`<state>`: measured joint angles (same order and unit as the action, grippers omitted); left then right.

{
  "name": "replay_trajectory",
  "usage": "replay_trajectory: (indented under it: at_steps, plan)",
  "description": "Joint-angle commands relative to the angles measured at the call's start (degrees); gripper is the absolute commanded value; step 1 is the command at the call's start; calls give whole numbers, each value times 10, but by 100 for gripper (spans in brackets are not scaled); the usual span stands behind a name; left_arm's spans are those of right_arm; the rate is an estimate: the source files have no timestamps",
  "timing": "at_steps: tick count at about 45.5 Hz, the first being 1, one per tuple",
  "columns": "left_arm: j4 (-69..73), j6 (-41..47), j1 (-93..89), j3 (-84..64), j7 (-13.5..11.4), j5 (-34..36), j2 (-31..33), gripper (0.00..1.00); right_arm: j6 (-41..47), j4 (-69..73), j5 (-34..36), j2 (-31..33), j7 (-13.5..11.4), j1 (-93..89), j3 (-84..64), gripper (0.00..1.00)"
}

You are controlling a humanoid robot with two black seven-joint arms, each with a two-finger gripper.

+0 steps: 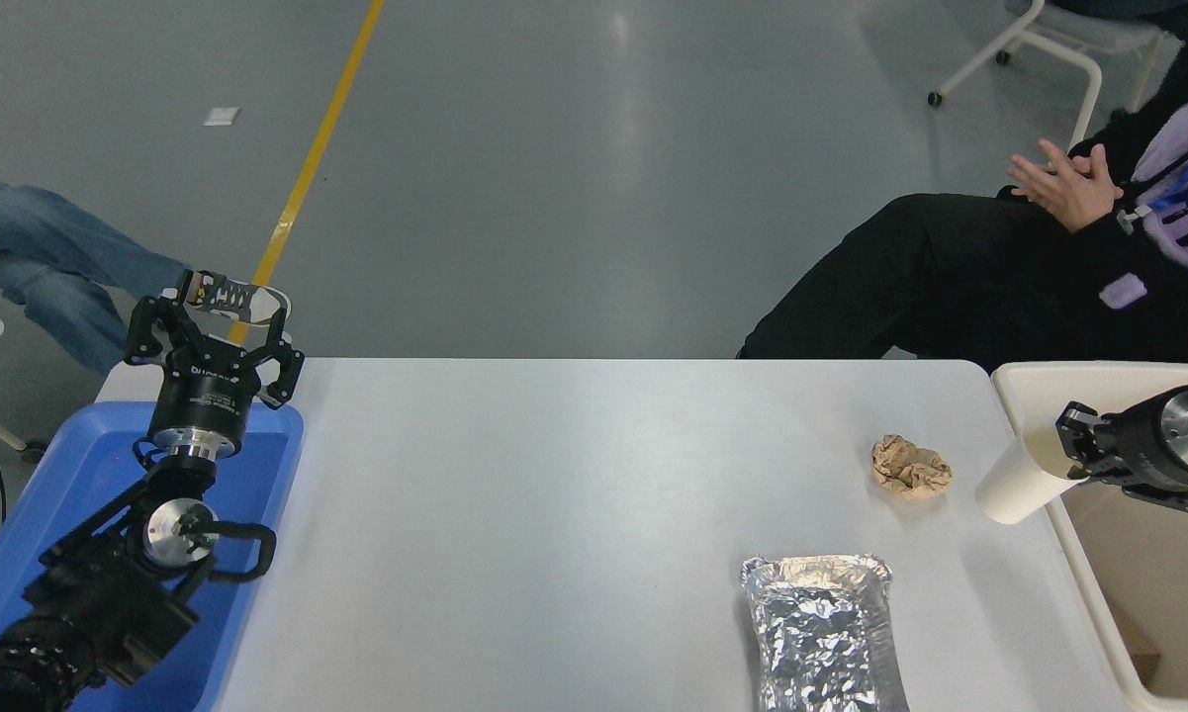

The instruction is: Pick up paper cup place in dustbin

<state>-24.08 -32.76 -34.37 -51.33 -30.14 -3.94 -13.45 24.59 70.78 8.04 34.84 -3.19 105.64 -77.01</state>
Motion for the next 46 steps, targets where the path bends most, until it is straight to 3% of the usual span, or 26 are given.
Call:
replay_trajectory:
  at_steps: [1, 22, 46]
  plan:
    - [0, 0, 0, 0, 0, 0, 0, 99, 179, 36, -6, -3, 0, 161, -53, 0]
    - [0, 0, 0, 0, 0, 0, 0, 99, 204, 47, -1, -16, 0, 349, -97, 0]
    - [0, 0, 0, 0, 0, 0, 0, 99, 204, 47, 0, -20, 0, 396, -126, 0]
